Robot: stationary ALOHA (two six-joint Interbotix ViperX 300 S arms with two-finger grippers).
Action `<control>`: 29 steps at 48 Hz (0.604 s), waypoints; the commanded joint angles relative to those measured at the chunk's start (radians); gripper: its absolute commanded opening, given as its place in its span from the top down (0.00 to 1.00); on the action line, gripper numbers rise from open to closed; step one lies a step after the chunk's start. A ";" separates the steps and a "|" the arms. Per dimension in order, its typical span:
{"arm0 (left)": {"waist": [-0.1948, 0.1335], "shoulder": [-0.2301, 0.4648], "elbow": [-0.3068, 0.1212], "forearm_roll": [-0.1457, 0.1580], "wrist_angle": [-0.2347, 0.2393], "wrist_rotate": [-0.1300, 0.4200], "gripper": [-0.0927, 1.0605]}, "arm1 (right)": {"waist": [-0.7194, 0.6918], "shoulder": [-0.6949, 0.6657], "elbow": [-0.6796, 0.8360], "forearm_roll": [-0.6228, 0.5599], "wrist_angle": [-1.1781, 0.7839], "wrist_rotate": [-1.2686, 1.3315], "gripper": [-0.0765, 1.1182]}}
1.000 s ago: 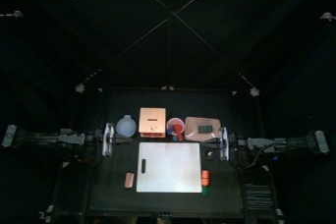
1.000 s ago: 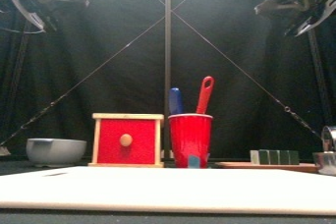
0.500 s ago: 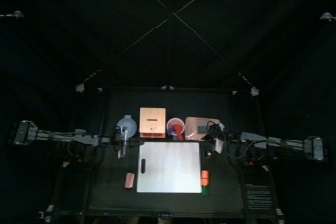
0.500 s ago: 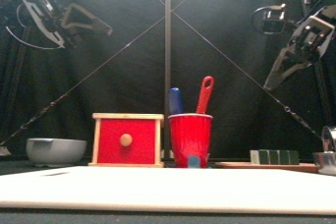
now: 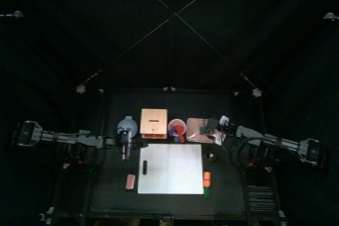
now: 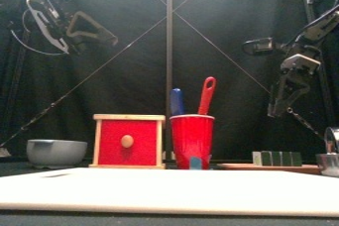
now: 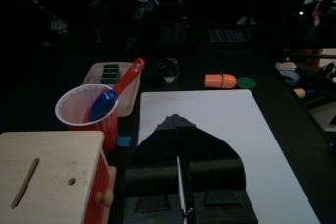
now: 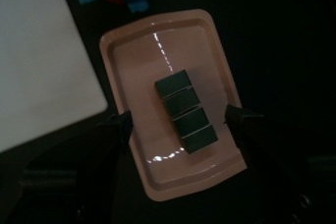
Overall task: Place sushi on board then cut the sushi with the knife then place the pieces on the plate
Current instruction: Place the sushi on the board
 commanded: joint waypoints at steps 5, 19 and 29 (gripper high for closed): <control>0.006 0.002 -0.017 -0.002 -0.009 0.000 0.93 | -0.014 0.095 -0.040 0.015 -0.006 -0.098 0.08; 0.006 0.002 -0.017 -0.002 -0.003 -0.002 0.93 | -0.124 0.253 -0.066 0.160 -0.031 -0.364 0.08; 0.008 0.002 -0.009 -0.002 -0.003 -0.003 0.93 | -0.187 0.344 -0.072 0.262 -0.077 -0.515 0.09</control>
